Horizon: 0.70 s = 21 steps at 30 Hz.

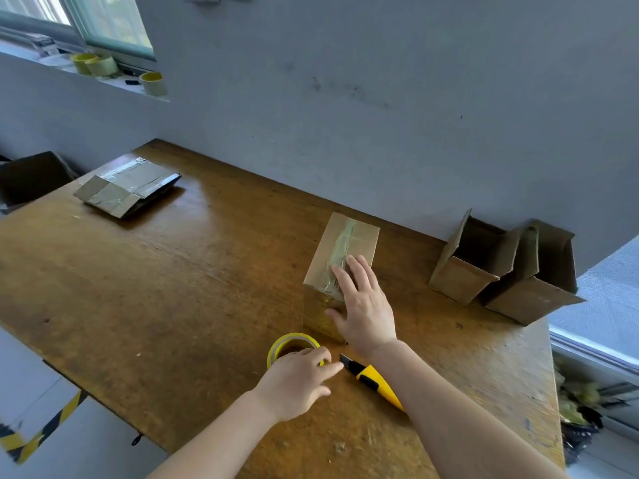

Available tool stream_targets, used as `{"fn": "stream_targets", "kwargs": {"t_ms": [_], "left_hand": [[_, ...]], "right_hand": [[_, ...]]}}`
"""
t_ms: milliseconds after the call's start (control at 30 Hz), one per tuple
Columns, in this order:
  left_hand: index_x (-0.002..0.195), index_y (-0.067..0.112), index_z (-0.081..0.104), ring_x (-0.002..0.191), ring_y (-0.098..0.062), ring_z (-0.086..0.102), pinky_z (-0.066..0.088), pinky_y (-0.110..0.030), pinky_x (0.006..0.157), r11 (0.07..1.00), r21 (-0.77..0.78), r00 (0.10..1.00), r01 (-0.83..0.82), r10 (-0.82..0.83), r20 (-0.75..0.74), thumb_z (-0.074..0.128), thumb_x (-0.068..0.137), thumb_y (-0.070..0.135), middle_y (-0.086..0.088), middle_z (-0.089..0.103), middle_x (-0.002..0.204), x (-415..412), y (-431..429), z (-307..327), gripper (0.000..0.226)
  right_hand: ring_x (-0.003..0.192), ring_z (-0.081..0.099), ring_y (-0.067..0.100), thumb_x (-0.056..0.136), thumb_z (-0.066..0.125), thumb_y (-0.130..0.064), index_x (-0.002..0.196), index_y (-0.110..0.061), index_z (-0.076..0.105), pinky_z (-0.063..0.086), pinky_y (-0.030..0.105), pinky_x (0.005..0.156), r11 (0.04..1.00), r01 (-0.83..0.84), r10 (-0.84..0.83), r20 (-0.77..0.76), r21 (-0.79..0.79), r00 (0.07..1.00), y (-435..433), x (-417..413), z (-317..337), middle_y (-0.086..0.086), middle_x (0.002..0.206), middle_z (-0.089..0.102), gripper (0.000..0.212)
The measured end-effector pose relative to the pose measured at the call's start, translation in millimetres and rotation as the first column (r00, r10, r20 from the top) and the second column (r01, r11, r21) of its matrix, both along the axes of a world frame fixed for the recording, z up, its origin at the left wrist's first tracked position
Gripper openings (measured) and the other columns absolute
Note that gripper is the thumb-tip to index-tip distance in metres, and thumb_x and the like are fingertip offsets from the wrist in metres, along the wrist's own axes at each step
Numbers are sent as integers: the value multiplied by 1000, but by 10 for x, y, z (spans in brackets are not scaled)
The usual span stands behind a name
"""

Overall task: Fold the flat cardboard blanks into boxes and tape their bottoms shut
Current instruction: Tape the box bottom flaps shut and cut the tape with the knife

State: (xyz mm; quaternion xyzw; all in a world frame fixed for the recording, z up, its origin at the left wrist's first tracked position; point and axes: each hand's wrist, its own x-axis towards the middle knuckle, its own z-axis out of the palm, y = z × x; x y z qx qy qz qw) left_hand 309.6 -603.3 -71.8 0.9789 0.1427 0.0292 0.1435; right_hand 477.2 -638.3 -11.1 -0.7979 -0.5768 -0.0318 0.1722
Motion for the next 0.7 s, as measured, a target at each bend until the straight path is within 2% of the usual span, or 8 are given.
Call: {"fn": "stream_targets", "kwargs": {"t_ms": [100,200,233,300,367,400,500,700], "left_hand": [[95,20,60,80,-17,60,40,-19,62,939,-127,898,-320,343,274,55,84,17,5,53,98,22,125,173,12],[99,18,53,84,-17,56,37,-11,63,719,-420,624,-553,692,362,59,78,9,2,49,100,108,348,368,24],[114,19,50,97,-14,53,38,-8,71,695,-492,621,-524,707,338,58,77,12,0,46,115,158,418,437,39],[145,29,27,131,-8,31,33,-15,97,746,-549,777,-377,577,250,57,77,21,4,18,150,269,529,525,75],[149,45,-3,137,-2,12,34,-26,103,816,-503,905,-283,401,140,60,85,28,13,-12,158,366,581,572,91],[147,48,-9,136,-3,20,40,-29,100,855,-438,928,-276,357,111,61,89,32,12,-14,159,394,599,572,92],[152,36,0,127,-21,50,50,-32,94,921,-230,921,-313,353,162,57,94,29,1,11,161,427,624,500,81],[151,21,23,118,-33,58,50,-40,93,941,-126,900,-315,338,275,66,89,19,-10,36,151,414,676,414,75]], "right_hand": [[148,8,22,81,74,-36,149,-26,29,28,39,112,999,-40,39,-39,-19,998,-10,75,-19,2,158,25,82],[148,2,14,80,75,-34,150,-23,27,24,35,114,999,-44,44,-87,-1,995,-41,141,-30,-2,159,21,86],[147,0,13,79,77,-33,150,-22,28,23,35,114,999,-41,42,-102,15,994,-57,161,-35,-1,160,19,87],[148,1,20,75,81,-31,147,-25,35,25,36,110,998,-31,39,-140,60,989,-91,196,-58,3,161,12,85],[148,9,29,77,79,-34,147,-35,32,32,39,107,999,-5,14,-186,47,982,-112,228,-70,4,162,0,84],[146,19,31,80,76,-35,148,-40,26,38,39,105,1000,9,-7,-213,11,977,-118,243,-73,2,162,-6,84],[137,38,30,85,71,-36,148,-46,13,49,36,98,999,11,-20,-248,-38,969,-135,267,-107,-3,161,-13,86],[136,38,30,82,75,-29,147,-43,17,49,36,98,1000,-3,9,-301,23,954,-123,263,-152,-5,160,-11,89]]}}
